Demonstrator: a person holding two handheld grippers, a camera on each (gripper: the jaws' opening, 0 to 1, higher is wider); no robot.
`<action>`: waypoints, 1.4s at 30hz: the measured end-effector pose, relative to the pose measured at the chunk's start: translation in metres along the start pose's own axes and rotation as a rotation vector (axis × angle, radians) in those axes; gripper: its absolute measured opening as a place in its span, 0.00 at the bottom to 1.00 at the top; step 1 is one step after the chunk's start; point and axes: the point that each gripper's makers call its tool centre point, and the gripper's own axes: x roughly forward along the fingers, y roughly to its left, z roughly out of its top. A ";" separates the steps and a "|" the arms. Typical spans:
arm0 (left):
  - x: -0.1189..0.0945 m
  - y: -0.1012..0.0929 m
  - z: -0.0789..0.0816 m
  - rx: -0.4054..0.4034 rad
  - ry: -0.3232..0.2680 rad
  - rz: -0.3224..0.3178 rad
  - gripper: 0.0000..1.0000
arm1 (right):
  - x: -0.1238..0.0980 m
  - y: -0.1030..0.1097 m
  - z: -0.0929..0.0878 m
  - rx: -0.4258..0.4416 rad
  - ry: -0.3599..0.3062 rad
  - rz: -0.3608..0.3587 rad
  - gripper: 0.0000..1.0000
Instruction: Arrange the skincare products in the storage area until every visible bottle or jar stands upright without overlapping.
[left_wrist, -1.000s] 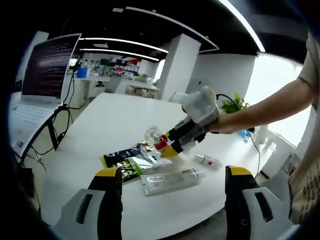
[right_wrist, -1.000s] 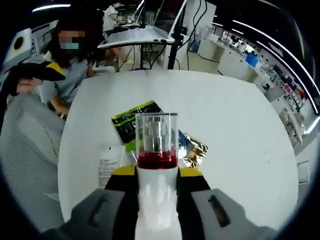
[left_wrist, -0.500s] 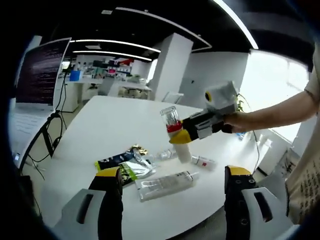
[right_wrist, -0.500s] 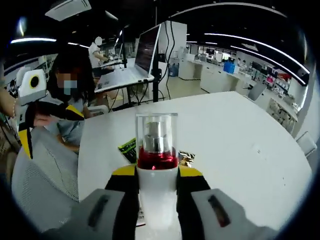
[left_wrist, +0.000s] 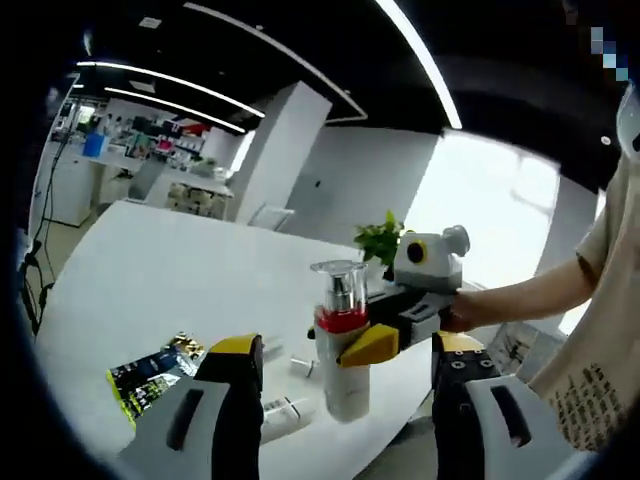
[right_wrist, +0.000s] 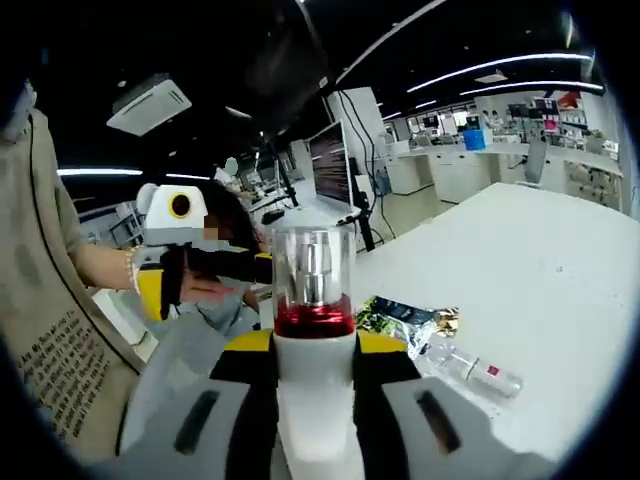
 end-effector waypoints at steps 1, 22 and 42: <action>0.002 -0.002 0.000 -0.001 0.004 -0.006 0.62 | -0.003 0.006 0.000 -0.002 -0.005 0.008 0.26; 0.041 -0.081 -0.001 0.026 0.161 -0.379 0.39 | -0.046 0.064 0.008 -0.018 -0.079 0.179 0.27; 0.071 -0.107 0.025 -0.058 0.154 -0.432 0.24 | -0.082 0.060 0.032 0.088 -0.259 0.110 0.31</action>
